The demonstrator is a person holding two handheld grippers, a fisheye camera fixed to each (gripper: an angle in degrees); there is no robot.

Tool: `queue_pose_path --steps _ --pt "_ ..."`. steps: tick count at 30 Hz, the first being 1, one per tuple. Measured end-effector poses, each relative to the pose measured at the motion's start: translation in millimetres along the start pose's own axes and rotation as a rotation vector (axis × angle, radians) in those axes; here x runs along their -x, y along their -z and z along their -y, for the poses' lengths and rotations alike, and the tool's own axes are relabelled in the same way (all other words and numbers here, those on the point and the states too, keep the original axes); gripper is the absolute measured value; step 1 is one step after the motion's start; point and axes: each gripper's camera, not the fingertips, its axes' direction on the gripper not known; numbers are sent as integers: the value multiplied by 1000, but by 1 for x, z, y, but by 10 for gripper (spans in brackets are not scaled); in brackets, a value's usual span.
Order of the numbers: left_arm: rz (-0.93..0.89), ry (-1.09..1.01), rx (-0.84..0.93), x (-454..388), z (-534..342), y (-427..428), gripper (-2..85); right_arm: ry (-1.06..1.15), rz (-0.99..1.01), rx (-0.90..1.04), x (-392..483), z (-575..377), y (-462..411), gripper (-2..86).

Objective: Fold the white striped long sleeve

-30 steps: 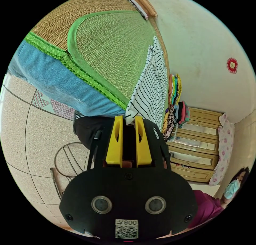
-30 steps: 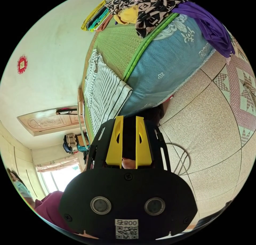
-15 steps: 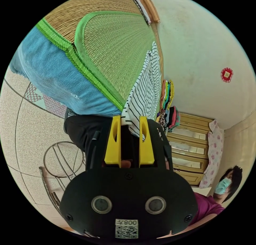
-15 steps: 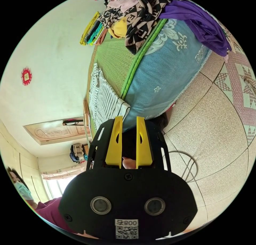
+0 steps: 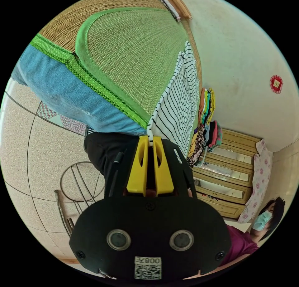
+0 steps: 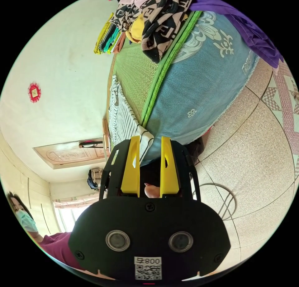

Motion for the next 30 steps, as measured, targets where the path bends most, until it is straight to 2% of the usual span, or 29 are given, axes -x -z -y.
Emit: queue_pose_path --steps 16,30 --pt "-39 -11 2 18 -38 5 18 65 83 16 56 -12 0 23" --pt "-174 -90 -15 31 -103 37 13 279 214 46 181 -58 37 14"
